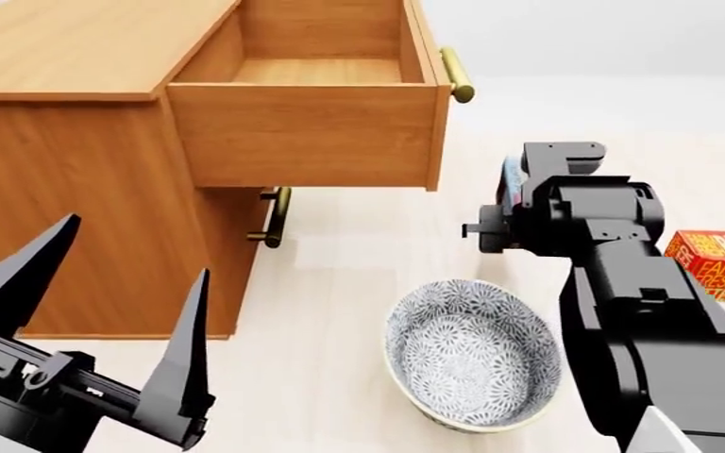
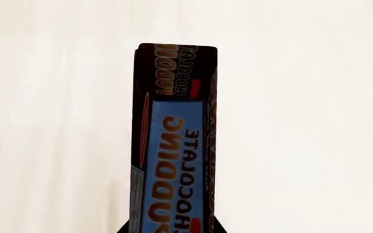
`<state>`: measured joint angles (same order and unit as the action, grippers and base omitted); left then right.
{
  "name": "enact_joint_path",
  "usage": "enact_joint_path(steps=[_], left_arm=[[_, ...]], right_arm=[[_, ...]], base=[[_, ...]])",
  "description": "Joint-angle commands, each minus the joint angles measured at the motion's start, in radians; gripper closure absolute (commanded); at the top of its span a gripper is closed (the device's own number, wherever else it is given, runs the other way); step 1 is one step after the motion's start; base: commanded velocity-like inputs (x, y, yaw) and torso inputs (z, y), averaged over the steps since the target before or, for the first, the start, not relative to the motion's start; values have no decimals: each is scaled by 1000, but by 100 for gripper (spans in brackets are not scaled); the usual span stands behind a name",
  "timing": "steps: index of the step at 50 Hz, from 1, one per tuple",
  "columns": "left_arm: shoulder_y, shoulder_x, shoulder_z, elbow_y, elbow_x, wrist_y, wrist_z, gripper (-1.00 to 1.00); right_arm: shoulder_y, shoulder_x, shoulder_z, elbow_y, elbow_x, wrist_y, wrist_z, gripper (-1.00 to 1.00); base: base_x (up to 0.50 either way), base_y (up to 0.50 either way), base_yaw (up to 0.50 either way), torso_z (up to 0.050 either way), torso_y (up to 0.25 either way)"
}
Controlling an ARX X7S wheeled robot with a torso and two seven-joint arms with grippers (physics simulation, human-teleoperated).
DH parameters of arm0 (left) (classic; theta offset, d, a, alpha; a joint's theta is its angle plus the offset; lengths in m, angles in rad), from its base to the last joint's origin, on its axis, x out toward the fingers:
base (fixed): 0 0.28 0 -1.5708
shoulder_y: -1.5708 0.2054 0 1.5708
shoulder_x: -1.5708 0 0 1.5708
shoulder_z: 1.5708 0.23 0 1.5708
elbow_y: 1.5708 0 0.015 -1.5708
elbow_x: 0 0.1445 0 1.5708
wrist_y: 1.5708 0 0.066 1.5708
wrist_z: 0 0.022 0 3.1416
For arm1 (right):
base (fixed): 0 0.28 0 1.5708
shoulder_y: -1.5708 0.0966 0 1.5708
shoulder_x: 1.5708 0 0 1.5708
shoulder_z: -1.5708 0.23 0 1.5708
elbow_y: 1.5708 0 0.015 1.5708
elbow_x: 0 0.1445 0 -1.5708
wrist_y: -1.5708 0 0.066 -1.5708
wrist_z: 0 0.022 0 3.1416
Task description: Put the chocolate pudding in the top drawer of the cabinet and close it.
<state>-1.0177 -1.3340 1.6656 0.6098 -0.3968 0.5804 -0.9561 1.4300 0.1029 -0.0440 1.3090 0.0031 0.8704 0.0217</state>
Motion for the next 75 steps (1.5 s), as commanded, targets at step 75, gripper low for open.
enact_joint_path(steps=[75], left_arm=[[44,-44,-12,36,111,11,-32,-100]], right_arm=[[178,-34,-56,-1,7,-226,-29,100]], base=[[0,0,0,48,31]])
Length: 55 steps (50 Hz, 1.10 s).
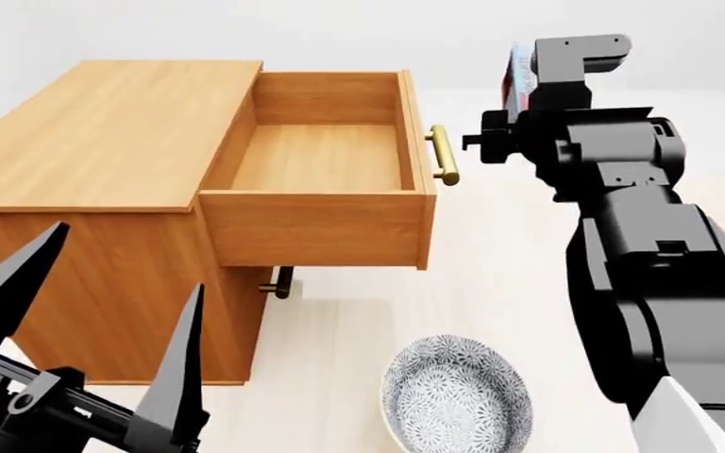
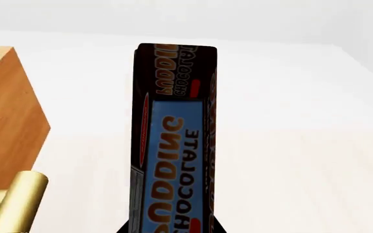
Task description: Put the chocolate pudding in the top drawer of the cabinet and close it.
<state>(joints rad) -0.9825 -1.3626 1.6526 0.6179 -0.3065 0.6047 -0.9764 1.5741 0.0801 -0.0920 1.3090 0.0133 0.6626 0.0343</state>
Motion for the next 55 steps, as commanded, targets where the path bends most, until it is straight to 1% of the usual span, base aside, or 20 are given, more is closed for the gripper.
enact_joint_path(steps=[1,13,19,25,30,45,55], left_arm=[[9,-16,1,29,22,-14,-12,-100],[4,3,-7,-8,-8,3,3,-100],[2,5,-9,-13,-36,1,8,-100],[5,11,-9,-20,-31,-4,11,-100],[12,8,-3,-13,-14,-14,11,-100],[24,14,3,-22,7,-27,21,-100],[30,15,5,-27,10,-27,27,-100]], right_arm=[[37,-13,-10,-2,-3,-20,-47,100],[54,-44,-35,-17,-3,-23,-97,100],[-9,-63,-64,-207,2,85,-131,100],[-36,-74,-109,-309,37,147,-147,100],[-53,-75,-175,-394,91,200,-155,100],[-122,-74,-350,-575,289,287,-144,100],[-118,-72,-438,-623,398,299,-109,100]], base=[[0,0,0,49,16],[0,0,0,48,13],[0,0,0,0,0],[0,0,0,0,0],[0,0,0,0,0],[0,0,0,0,0],[0,0,0,0,0]])
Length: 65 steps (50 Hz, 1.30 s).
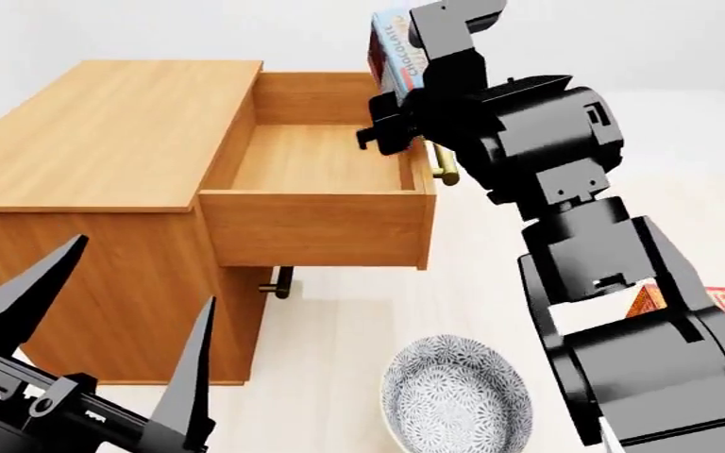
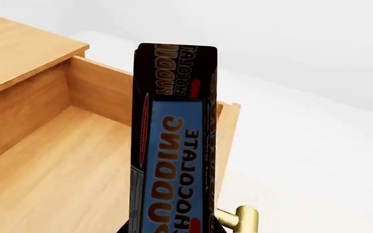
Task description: Put the chocolate pudding in the top drawer of the cabinet and close it.
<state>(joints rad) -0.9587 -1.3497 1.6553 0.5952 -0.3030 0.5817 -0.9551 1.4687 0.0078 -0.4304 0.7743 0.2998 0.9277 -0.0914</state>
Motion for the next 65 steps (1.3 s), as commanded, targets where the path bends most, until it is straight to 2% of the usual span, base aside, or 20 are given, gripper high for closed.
enact_joint_path(steps=[1,22,29,36,37,65], left_arm=[[7,3,3,-5,7,-5,7,-100],[12,17,3,-24,3,-11,26,-100],[15,19,2,-29,3,-8,27,-100],[15,26,1,-35,1,-12,31,-100],[15,27,1,-35,1,-13,31,-100],[23,35,-4,-35,10,-30,32,-100]], right_arm=[[-12,0,-106,-92,119,34,19,100],[13,0,-204,-85,230,25,46,100],[72,-5,-298,46,375,-4,61,100],[71,17,-301,-27,432,8,102,100],[70,20,-298,-40,437,11,110,-100],[63,83,-252,-146,486,-5,223,-100]], base=[[0,0,0,0,0],[0,0,0,0,0],[0,0,0,0,0],[0,0,0,0,0],[0,0,0,0,0],[0,0,0,0,0]])
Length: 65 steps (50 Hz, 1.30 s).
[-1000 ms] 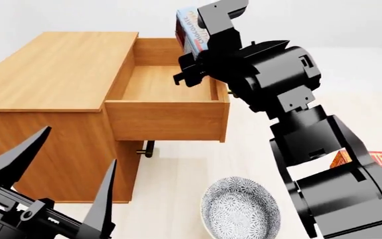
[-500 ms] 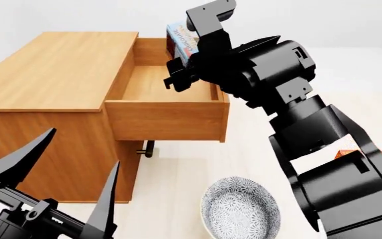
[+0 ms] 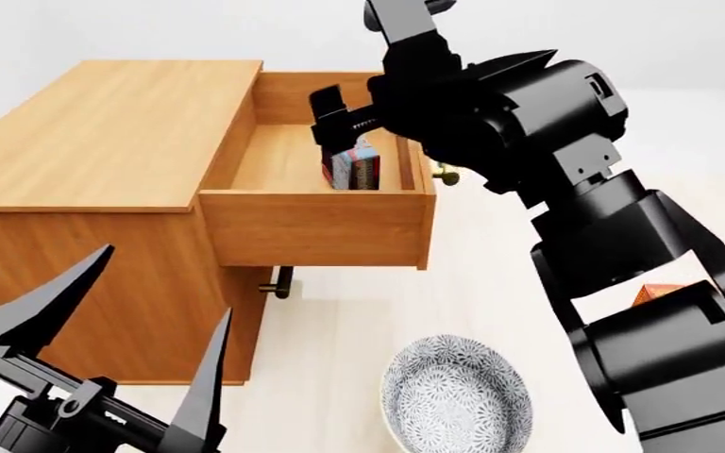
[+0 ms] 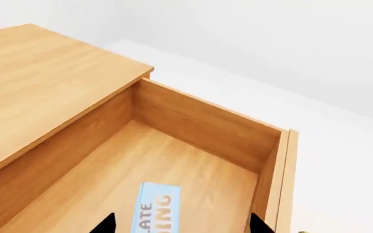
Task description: Put the chocolate pudding in the top drawer of the cabinet and close it.
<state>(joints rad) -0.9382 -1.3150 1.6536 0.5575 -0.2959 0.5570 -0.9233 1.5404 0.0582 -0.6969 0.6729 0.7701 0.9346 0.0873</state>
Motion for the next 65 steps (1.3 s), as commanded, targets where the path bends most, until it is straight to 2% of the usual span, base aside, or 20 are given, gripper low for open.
enact_joint_path(steps=[1,28,41,57,65], left_arm=[[2,0,-2,3,3,-6,0,-100],[11,-15,-3,43,24,-38,-6,-100],[11,-16,-9,44,16,-40,-6,-100],[4,19,-23,-2,-14,-24,-3,-100],[12,12,-21,19,2,-37,-14,-100]], right_arm=[[-11,37,19,-46,14,-19,51,-100],[-117,192,111,-279,-37,-109,332,-100],[-183,282,171,-395,-9,-87,414,-100],[-388,438,300,-694,72,-96,542,-100],[-530,499,319,-845,55,-157,588,-100]], base=[[0,0,0,0,0],[0,0,0,0,0],[0,0,0,0,0],[0,0,0,0,0],[0,0,0,0,0]])
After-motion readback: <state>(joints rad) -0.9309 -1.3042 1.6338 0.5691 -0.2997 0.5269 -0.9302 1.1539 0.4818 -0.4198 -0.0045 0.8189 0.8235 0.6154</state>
